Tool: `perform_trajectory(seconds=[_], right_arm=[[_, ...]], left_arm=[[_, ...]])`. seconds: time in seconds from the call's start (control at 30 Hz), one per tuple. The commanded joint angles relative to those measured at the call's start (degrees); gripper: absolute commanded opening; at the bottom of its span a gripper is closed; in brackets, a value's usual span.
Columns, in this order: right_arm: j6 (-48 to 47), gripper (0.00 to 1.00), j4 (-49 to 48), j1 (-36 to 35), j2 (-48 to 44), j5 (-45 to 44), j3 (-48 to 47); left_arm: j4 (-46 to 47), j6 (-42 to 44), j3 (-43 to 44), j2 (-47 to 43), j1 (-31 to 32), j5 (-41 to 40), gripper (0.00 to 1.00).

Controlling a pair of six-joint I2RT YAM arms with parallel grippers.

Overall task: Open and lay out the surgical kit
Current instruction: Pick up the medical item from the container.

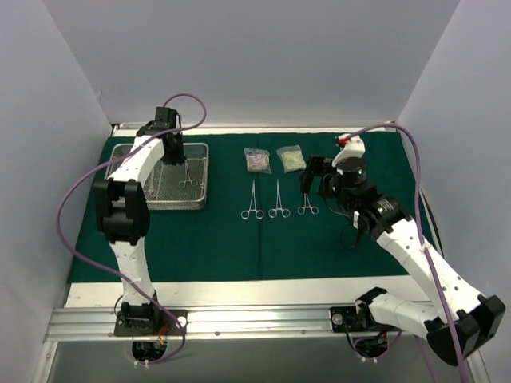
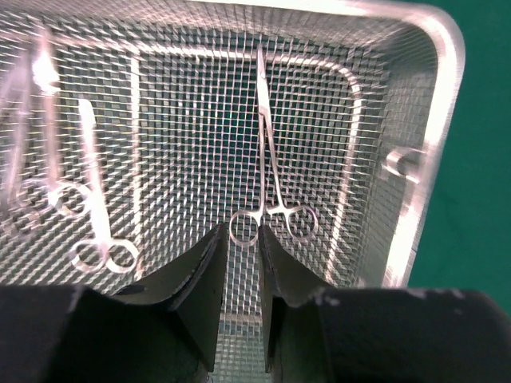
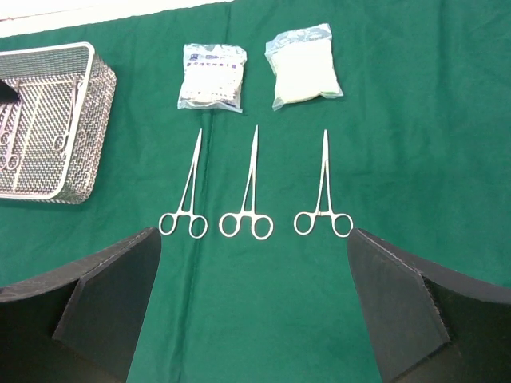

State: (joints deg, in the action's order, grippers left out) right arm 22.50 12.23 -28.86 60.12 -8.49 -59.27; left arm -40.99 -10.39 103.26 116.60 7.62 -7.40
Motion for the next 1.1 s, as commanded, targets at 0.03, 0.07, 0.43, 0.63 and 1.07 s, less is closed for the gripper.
perform_trajectory(seconds=[0.03,0.07,0.43,0.63,1.07], right_arm=[[0.5,0.97,-3.4,0.0,1.4,0.7,-0.6],[1.0,0.97,-3.4,-0.1,1.8,0.6,-0.6],[2.1,0.97,-2.7,-0.2,2.2,-0.8,-0.1],[2.3,0.97,-2.6,-0.3,2.5,-0.7,-0.1],[2.5,0.97,-2.8,-0.3,2.9,-0.5,-0.1]], left_arm=[[1.6,0.6,4.4,5.8,-0.8,4.5,0.31],[1.5,0.6,5.0,6.5,-0.8,4.6,0.31],[2.3,-0.3,6.9,13.1,-0.8,4.9,0.31],[2.3,-0.1,6.3,14.9,-0.8,3.4,0.31],[2.5,-0.1,5.2,14.9,-0.6,2.5,0.27]])
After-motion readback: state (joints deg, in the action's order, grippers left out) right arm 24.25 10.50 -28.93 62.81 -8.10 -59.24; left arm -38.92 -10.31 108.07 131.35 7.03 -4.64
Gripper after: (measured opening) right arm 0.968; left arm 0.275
